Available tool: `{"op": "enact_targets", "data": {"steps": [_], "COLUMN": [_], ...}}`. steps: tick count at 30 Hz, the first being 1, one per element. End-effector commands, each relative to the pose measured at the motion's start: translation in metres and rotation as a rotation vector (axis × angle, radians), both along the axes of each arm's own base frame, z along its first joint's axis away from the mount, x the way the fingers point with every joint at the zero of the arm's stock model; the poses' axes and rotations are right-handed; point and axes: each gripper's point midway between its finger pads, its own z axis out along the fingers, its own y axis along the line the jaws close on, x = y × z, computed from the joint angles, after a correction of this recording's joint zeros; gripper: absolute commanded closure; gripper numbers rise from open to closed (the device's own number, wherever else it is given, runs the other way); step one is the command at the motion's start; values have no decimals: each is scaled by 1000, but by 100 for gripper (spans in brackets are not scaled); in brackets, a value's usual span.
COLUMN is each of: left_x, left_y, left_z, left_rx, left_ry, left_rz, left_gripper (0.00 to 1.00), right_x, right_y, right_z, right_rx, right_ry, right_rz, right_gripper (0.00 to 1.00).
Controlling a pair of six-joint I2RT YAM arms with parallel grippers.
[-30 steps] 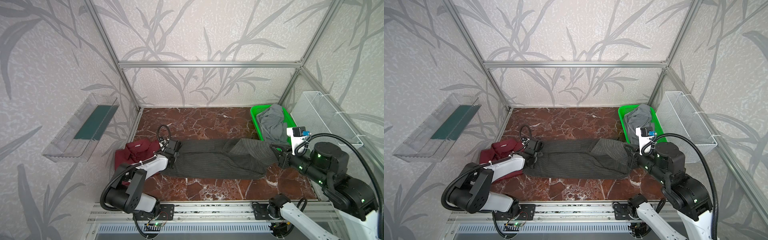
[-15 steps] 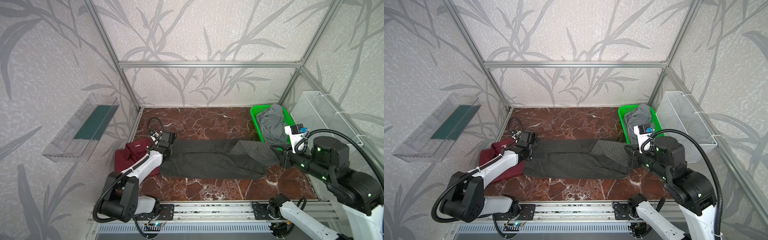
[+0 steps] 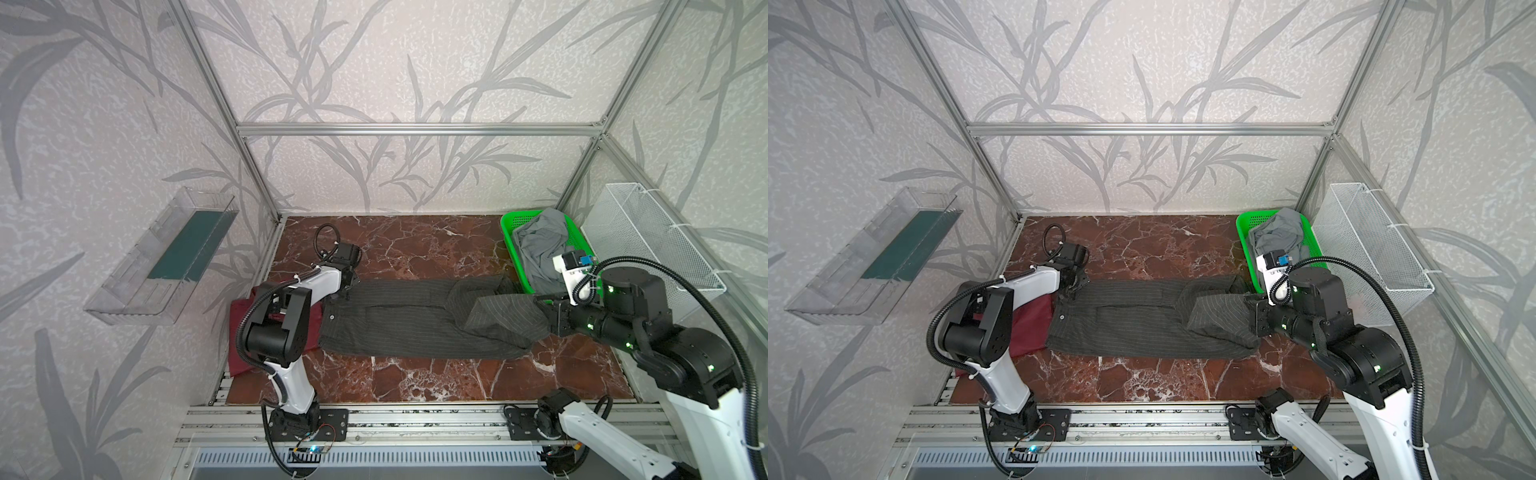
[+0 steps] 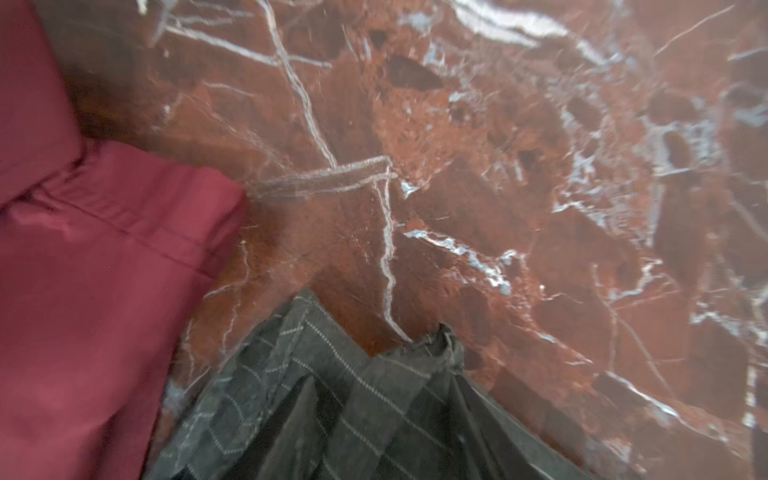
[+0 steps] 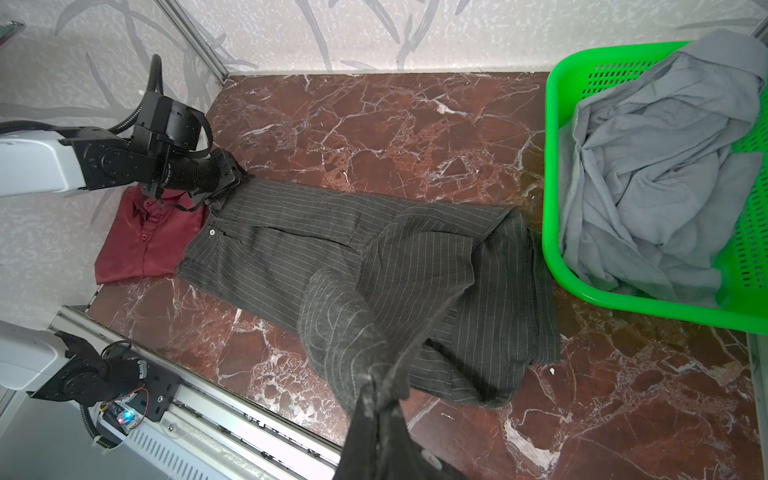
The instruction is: Fold and stack the long sleeve shirts
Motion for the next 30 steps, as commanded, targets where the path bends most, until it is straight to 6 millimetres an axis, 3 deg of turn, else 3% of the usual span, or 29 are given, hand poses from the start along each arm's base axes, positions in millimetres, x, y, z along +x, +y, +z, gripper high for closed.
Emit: {"op": "enact_targets", "data": {"steps": [1,6,15,22,30], "left_x": [-2,9,11,-11,-41], "left_y": [5,4,22,34,49], "left_z": [-2,0,4,19,2], "left_rx": [2,-2,-41,-113,-240], "left_ry": [30,8,-25,-95,-150], "left_rz": [3,-9,38,163,341], "left_gripper": [47,53,100,100,96], "right_x": [1,1,4,8,13], "right_y": [2,4,5,1,-2], "right_z": [0,-2,-6,-11,-14], "right_rx": [-1,7,14,7,-8], "right_ry": [-18,-18,-20,-18,-13], "right_rz": [15,25,16,-14,-41], "right_gripper": [100,100,100,100,100]}}
